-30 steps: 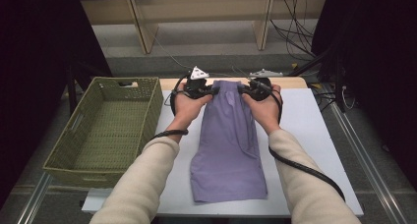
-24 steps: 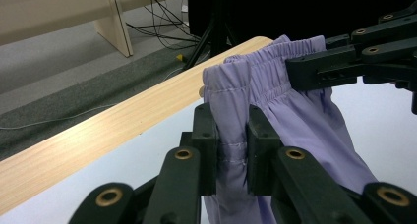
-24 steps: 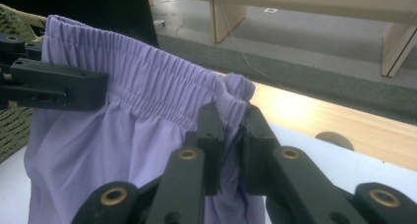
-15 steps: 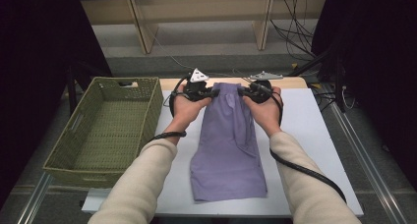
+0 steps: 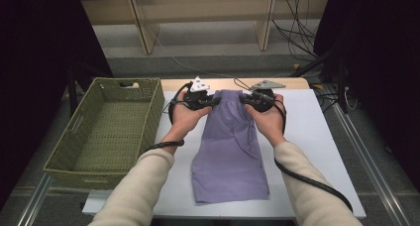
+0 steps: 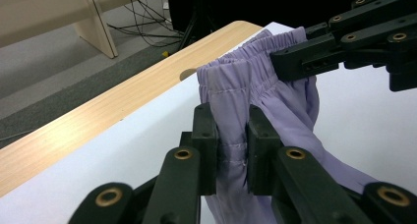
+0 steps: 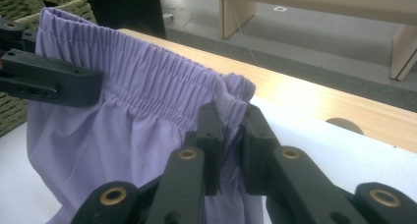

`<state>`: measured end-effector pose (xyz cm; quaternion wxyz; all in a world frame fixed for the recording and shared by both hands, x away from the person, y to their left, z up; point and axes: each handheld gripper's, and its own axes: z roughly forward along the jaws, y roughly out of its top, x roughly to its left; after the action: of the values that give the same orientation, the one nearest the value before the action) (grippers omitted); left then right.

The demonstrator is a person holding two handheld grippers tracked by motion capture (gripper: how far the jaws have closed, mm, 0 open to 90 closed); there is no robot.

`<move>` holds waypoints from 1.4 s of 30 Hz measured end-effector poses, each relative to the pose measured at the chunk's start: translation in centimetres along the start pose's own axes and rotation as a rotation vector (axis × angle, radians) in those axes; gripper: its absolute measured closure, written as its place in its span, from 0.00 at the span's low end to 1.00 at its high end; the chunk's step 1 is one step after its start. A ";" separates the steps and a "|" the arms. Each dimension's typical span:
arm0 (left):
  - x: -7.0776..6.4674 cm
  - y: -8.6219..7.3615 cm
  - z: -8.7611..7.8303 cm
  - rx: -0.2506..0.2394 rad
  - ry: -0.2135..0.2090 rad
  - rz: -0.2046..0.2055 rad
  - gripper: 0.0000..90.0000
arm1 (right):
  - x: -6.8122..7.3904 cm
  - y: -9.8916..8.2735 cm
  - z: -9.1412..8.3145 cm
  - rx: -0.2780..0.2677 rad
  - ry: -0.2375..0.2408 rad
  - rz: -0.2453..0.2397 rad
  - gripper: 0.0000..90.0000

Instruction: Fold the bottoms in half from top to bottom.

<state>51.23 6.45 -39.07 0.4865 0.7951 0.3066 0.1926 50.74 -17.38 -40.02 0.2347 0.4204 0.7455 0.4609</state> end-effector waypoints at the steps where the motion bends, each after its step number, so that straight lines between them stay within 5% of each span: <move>1: -0.1 -0.1 -0.1 -0.003 -0.002 0.003 0.86 | 0.0 0.0 0.0 0.000 0.000 0.000 0.90; 15: -1.3 -1.3 -1.6 -0.040 -0.031 0.021 0.86 | 1.4 -1.1 -1.7 -0.033 -0.001 -0.074 0.90; 42: -4.0 -4.5 -3.3 -0.060 -0.036 0.038 0.86 | 3.2 -4.5 -3.8 -0.063 0.037 -0.077 0.90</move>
<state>44.91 7.46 -41.59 0.5118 0.7891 0.2769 0.1966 44.41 -17.52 -42.14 0.2517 0.3752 0.7504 0.4824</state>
